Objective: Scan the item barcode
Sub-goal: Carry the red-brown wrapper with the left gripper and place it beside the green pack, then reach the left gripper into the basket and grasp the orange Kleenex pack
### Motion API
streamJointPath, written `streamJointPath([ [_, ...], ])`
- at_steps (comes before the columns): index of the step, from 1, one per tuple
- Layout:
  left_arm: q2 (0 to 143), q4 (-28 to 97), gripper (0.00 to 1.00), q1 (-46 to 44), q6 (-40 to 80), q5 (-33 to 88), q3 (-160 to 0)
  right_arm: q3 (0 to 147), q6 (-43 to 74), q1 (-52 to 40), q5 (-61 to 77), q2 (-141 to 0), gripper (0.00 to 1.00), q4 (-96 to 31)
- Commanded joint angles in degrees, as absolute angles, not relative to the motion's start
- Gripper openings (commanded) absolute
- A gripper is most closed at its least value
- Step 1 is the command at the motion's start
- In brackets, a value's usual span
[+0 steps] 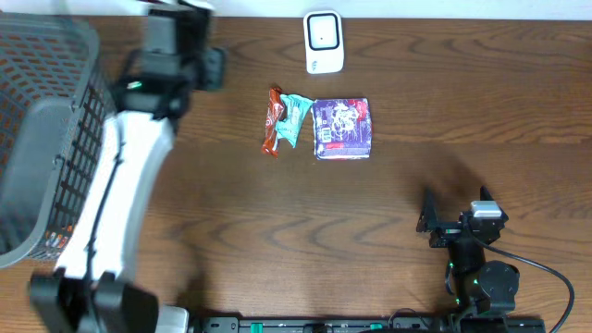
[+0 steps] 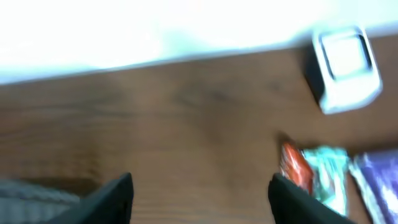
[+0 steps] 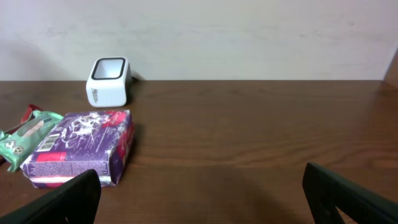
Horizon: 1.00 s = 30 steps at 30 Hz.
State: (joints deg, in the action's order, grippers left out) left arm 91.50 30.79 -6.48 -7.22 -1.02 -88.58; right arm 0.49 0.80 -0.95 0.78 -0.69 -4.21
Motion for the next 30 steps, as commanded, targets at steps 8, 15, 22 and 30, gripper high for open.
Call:
streamJointPath([
  [8, 81.60, 29.45, 0.96, 17.98, 2.70, -3.07, -89.30, 0.32, 1.21, -0.36, 0.75, -0.32, 0.99, -4.32],
  [15, 83.61, 36.82, 0.99, 36.93, 16.60, -3.07, -89.27, 0.32, 1.21, -0.36, 0.75, -0.32, 0.99, -4.32],
  [22, 87.24, 47.99, 0.99, 45.41, 17.89, -3.05, -89.08, 0.32, 1.21, -0.36, 0.75, -0.32, 0.99, -4.32],
  [30, 93.69, 51.72, 0.99, 46.28, 23.14, -3.55, -87.15, 0.32, 1.21, -0.36, 0.75, -0.32, 0.99, -4.32],
])
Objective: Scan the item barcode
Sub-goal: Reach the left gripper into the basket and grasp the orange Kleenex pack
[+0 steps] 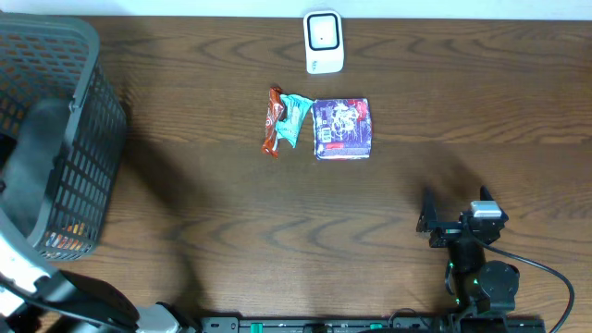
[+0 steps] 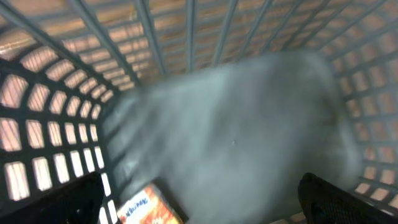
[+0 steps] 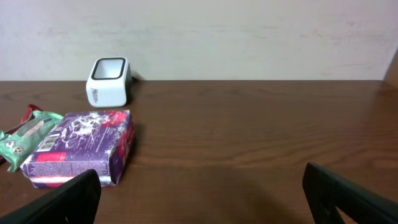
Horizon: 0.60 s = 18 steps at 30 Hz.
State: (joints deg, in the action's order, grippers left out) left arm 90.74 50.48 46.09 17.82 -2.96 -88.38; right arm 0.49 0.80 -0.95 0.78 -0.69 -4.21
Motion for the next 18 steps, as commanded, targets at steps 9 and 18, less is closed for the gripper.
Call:
streamJointPath([
  [9, 102.87, 58.96, 0.99, 46.26, 38.50, -5.43, -87.11, 0.32, 1.21, -0.36, 0.75, -0.32, 0.99, -4.32],
  [18, 109.89, 63.86, 0.99, 46.26, 43.31, -5.41, -87.11, 0.32, 1.21, -0.36, 0.75, -0.32, 0.99, -4.32],
])
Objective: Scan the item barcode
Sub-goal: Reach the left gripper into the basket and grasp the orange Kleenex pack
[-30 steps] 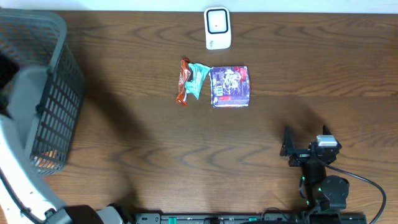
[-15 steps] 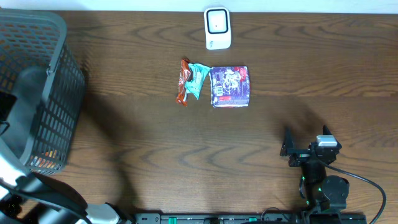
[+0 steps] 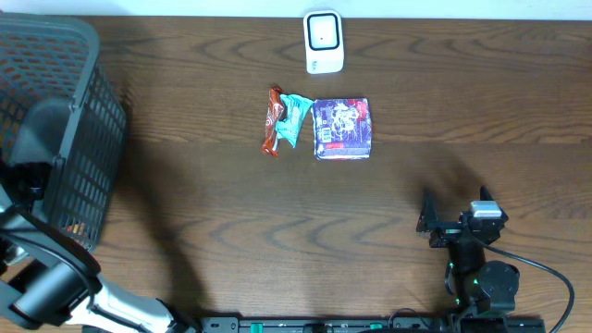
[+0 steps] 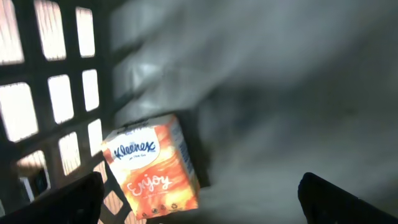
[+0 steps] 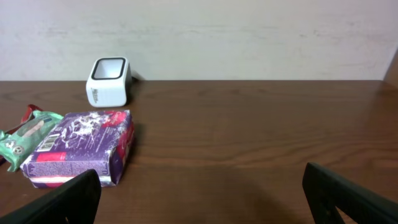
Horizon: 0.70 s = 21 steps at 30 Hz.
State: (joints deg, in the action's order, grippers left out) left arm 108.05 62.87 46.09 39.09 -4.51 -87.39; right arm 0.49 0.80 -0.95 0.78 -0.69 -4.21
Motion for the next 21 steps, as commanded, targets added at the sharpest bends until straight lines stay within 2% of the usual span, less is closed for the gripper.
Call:
streamJointPath([
  [1, 110.41, 64.10, 0.99, 46.26, 43.86, -5.39, -87.09, 0.32, 1.21, -0.36, 0.75, -0.32, 0.99, -4.32],
  [21, 111.37, 63.72, 0.98, 46.26, 45.12, -5.39, -82.13, 0.32, 1.21, -0.36, 0.75, -0.32, 0.99, -4.32],
])
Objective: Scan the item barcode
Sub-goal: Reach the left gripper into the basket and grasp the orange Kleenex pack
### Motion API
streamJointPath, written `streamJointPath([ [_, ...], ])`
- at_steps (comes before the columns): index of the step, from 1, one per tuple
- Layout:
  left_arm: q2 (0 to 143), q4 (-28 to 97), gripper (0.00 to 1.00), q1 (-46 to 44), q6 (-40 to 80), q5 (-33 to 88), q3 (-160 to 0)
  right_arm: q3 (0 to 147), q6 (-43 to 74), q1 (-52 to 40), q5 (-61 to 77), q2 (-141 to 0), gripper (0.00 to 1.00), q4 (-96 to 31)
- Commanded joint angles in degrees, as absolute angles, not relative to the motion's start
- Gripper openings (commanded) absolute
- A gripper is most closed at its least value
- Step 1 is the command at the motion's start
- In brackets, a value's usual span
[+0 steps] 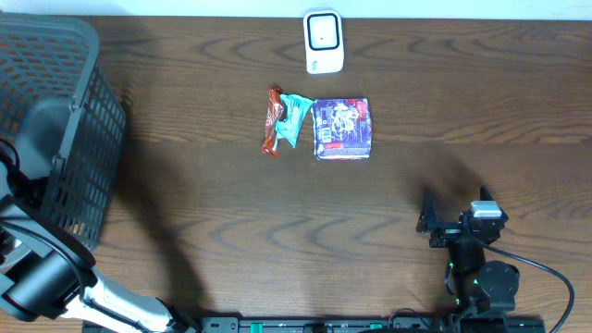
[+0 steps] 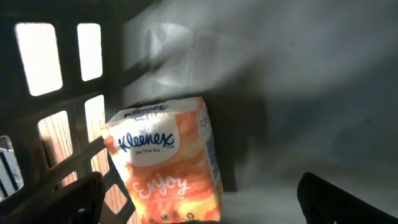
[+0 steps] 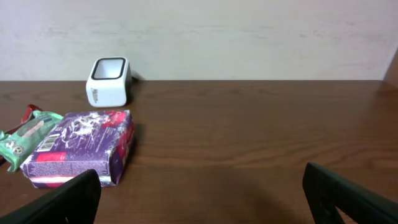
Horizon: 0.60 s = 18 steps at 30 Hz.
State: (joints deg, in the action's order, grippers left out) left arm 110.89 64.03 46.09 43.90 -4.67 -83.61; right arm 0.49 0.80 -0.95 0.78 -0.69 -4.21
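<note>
An orange and white Kleenex tissue pack [image 2: 166,160] lies on the floor of the dark mesh basket [image 1: 55,120], against its wall. My left gripper [image 2: 199,208] is open inside the basket, the pack just ahead between the two finger tips. The white scanner [image 1: 323,42] [image 3: 109,81] stands at the table's far edge. A purple packet [image 1: 342,128] [image 3: 81,146], a green wrapper [image 1: 294,117] [image 3: 25,135] and a red bar [image 1: 272,120] lie in the middle. My right gripper [image 1: 458,220] [image 3: 202,199] rests open at the near right, nothing in it.
The basket fills the table's left end, its mesh wall [image 2: 56,106] close on the left of the left gripper. A pale wall [image 3: 199,37] runs behind the table. Bare brown wood [image 1: 305,222] lies between the items and the right arm.
My left gripper has come closer to the tissue pack, which now looks larger and sharper and sits between the finger tips. The right arm and the table items have not moved.
The left arm first stretched over the table near the basket's right side, open, with the scanner and snacks ahead. Then it was inside the basket looking at the floor. The tissue pack came into view, and now lies close before the open fingers.
</note>
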Motion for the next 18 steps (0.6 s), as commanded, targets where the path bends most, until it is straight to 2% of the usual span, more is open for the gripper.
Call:
streamJointPath([
  [1, 111.37, 63.22, 0.98, 46.26, 45.12, -5.39, -81.54, 0.32, 1.21, -0.36, 0.75, -0.32, 0.99, -4.32],
  [5, 111.37, 59.99, 0.98, 46.26, 45.10, -5.41, -78.63, 0.32, 1.21, -0.36, 0.75, -0.32, 0.99, -4.32],
  [11, 111.37, 57.36, 0.83, 46.26, 45.10, -5.43, -76.27, 0.32, 1.21, -0.36, 0.75, -0.32, 0.99, -4.32],
  [14, 111.37, 56.62, 0.65, 46.26, 45.08, -5.43, -76.12, 0.32, 1.21, -0.36, 0.75, -0.32, 0.99, -4.32],
  [18, 111.37, 55.66, 0.32, 46.26, 45.06, -5.43, -76.12, 0.32, 1.21, -0.36, 0.75, -0.32, 0.99, -4.32],
])
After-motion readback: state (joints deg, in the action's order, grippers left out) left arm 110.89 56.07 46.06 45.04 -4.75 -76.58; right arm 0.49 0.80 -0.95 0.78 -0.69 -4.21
